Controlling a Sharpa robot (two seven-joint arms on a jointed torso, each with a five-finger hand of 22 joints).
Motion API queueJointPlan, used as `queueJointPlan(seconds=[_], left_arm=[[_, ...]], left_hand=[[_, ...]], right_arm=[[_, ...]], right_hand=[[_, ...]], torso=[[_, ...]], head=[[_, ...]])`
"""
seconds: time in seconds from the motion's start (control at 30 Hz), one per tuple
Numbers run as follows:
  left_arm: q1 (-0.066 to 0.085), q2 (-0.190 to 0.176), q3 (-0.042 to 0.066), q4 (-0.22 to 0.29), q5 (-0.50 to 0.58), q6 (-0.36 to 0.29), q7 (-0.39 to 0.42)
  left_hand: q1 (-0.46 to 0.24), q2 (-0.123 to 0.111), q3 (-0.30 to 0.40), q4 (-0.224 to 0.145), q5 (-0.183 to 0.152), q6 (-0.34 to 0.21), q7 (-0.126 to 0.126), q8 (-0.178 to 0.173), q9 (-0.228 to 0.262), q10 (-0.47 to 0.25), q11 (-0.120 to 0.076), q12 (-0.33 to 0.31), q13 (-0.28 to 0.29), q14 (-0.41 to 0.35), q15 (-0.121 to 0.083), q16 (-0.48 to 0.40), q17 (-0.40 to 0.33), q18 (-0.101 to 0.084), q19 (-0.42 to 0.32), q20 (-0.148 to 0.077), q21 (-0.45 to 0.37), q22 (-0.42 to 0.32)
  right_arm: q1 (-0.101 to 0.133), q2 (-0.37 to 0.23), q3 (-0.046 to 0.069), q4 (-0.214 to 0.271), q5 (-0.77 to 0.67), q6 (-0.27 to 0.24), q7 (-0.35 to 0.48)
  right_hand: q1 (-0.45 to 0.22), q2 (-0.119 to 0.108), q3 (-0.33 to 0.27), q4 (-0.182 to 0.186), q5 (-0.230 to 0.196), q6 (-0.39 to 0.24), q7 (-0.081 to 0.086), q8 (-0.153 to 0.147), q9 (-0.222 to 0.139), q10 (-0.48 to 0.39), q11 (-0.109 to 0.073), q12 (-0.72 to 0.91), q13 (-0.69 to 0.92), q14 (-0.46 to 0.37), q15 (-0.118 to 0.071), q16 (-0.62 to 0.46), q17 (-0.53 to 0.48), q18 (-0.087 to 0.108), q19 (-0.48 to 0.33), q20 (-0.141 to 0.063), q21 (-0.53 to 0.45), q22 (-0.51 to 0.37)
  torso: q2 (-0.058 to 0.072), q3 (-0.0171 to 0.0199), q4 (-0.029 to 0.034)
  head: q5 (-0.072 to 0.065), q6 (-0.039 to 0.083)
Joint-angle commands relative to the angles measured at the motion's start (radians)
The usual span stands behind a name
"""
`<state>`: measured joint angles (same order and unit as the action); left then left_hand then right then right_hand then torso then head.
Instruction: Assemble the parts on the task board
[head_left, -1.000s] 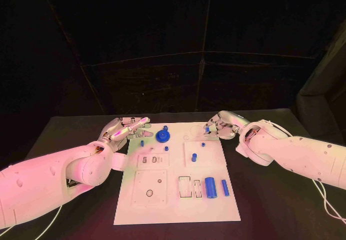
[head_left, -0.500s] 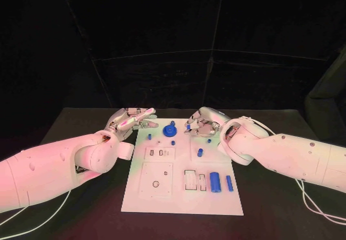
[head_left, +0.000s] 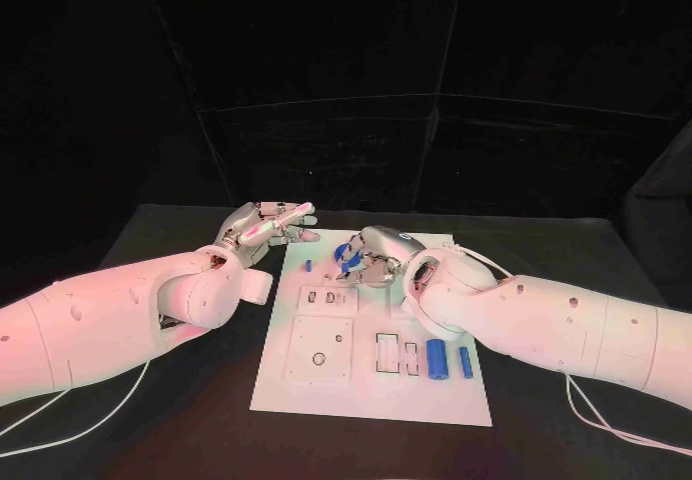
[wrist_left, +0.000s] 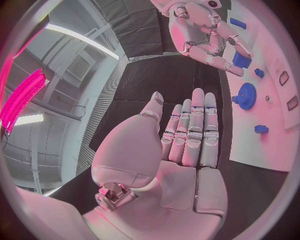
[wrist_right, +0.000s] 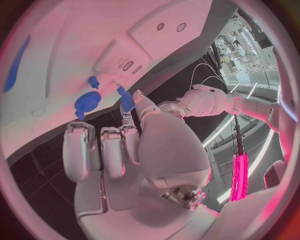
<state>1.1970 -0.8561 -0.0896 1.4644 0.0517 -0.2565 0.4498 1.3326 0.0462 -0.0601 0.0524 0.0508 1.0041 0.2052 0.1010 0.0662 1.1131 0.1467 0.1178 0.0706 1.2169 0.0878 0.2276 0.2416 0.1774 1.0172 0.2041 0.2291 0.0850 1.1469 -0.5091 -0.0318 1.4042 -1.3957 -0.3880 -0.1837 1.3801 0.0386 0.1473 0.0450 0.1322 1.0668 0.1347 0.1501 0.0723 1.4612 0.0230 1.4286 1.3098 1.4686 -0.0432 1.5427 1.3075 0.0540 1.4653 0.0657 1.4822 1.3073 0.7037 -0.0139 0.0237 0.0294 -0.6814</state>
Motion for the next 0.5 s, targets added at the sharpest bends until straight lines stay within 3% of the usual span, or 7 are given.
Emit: queueJointPlan(seconds=[0.03,0.13,0.33,0.5], left_arm=[[0.003,0.001,0.001,0.000,0.004,0.006,0.015],[0.003,0.001,0.001,-0.001,0.004,0.006,0.016],[0.003,0.002,0.001,-0.006,0.009,0.006,0.017],[0.003,0.004,0.001,-0.009,0.010,0.007,0.017]], left_hand=[[-0.004,0.008,-0.001,-0.006,-0.003,0.006,0.000,-0.005,0.000,0.002,-0.001,-0.006,-0.001,-0.004,0.002,-0.006,0.001,0.006,0.006,0.001,-0.005,-0.002],[-0.004,0.008,-0.001,-0.006,-0.002,0.006,0.000,-0.005,0.000,0.002,-0.001,-0.006,-0.001,-0.004,0.002,-0.006,0.001,0.006,0.006,0.001,-0.005,-0.002],[-0.004,0.008,-0.001,-0.006,-0.003,0.006,0.000,-0.005,0.000,0.002,-0.001,-0.006,-0.001,-0.004,0.002,-0.006,0.001,0.006,0.006,0.001,-0.005,-0.002],[-0.004,0.008,-0.001,-0.006,-0.003,0.006,0.000,-0.005,0.000,0.002,-0.001,-0.006,-0.001,-0.004,0.002,-0.006,0.001,0.006,0.006,0.001,-0.005,-0.002]], right_arm=[[-0.014,0.021,-0.001,-0.010,-0.081,0.026,-0.023],[-0.024,0.032,-0.001,-0.015,-0.092,0.027,-0.029],[-0.037,0.047,-0.002,-0.020,-0.108,0.028,-0.046],[-0.040,0.057,-0.003,-0.031,-0.123,0.045,-0.057]], right_hand=[[0.005,0.004,0.006,0.000,0.005,0.037,-0.031,0.002,0.002,-0.002,-0.001,-0.006,0.104,0.087,-0.005,-0.003,0.194,-0.015,0.026,-0.007,0.000,0.074],[0.004,0.003,0.006,-0.001,0.006,0.035,-0.030,0.001,0.002,-0.002,-0.001,-0.006,0.103,0.087,-0.005,-0.003,0.194,-0.015,0.026,-0.007,0.000,0.074],[0.003,0.003,0.008,0.000,0.009,0.033,-0.029,-0.001,0.001,-0.002,0.000,-0.006,0.104,0.086,-0.005,-0.003,0.193,-0.014,0.026,-0.007,-0.001,0.073],[0.000,-0.001,0.008,-0.001,0.010,0.032,-0.028,-0.002,0.000,-0.002,0.001,-0.006,0.104,0.087,-0.004,-0.003,0.194,-0.015,0.026,-0.007,-0.001,0.074]], torso=[[0.002,0.0022,-0.0001],[0.002,0.0025,0.0031],[0.003,0.0037,0.0034],[0.003,0.0017,0.0030]], head=[[0.003,-0.001],[0.006,-0.004],[0.009,-0.007],[0.010,-0.009]])
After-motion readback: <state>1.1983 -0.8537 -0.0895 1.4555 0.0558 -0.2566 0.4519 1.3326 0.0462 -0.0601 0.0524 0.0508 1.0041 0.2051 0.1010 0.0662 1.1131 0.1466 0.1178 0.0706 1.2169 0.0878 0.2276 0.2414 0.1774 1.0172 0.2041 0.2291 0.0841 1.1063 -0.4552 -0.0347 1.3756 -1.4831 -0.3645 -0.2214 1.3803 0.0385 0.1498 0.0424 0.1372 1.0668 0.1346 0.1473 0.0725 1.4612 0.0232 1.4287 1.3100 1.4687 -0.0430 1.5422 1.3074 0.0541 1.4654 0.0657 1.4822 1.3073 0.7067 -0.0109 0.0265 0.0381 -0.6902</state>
